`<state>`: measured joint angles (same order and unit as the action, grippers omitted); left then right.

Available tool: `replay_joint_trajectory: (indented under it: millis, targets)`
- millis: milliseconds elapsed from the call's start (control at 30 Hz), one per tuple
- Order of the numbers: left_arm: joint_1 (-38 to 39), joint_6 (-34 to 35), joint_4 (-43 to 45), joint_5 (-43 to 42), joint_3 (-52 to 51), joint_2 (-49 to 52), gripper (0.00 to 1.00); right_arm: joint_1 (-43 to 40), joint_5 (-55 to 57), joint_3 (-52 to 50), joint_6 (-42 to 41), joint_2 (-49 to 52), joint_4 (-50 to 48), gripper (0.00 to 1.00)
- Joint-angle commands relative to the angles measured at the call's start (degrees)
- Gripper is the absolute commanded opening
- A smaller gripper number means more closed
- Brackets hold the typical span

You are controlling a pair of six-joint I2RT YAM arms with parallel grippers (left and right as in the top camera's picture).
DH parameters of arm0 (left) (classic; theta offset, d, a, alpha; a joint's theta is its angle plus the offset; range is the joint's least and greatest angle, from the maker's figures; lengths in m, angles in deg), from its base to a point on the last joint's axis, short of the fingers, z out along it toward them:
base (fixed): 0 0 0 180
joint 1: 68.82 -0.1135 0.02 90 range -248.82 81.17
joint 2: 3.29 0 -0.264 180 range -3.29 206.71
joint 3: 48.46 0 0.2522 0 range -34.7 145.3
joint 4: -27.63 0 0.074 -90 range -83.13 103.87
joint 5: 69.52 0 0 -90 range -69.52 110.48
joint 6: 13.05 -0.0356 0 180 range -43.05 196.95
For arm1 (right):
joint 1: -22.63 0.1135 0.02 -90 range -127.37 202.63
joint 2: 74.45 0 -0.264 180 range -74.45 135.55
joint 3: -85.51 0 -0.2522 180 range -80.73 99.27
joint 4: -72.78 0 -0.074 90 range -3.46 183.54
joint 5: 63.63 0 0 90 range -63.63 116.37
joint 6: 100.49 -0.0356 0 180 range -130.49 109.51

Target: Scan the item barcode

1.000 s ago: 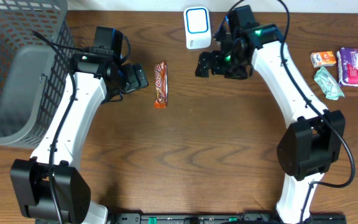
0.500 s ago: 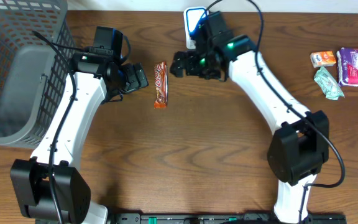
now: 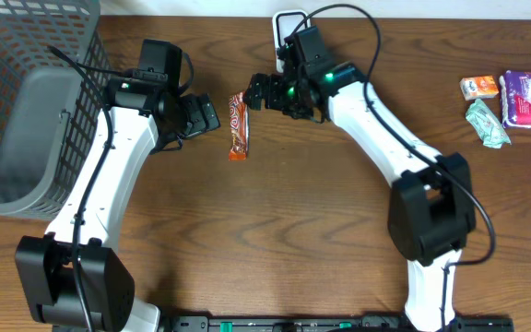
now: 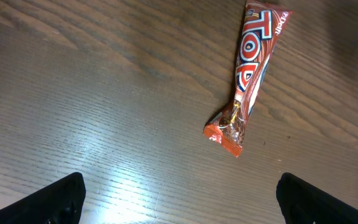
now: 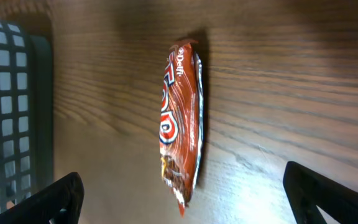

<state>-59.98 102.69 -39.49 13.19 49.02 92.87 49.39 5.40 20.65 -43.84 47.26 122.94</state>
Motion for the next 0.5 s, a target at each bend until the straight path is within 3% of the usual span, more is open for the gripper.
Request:
replay_joint_trajectory:
  millis: [0, 467]
  targets:
    - [0.0, 0.1, -0.1, 0.7, 0.5, 0.0, 0.98, 1.8, -2.0, -0.9, -0.9, 3.7, -1.6, 0.97]
    - [0.0, 0.1, -0.1, 0.7, 0.5, 0.0, 0.98, 5.3, -1.6, -0.9, -6.5, 11.1, -12.5, 0.89]
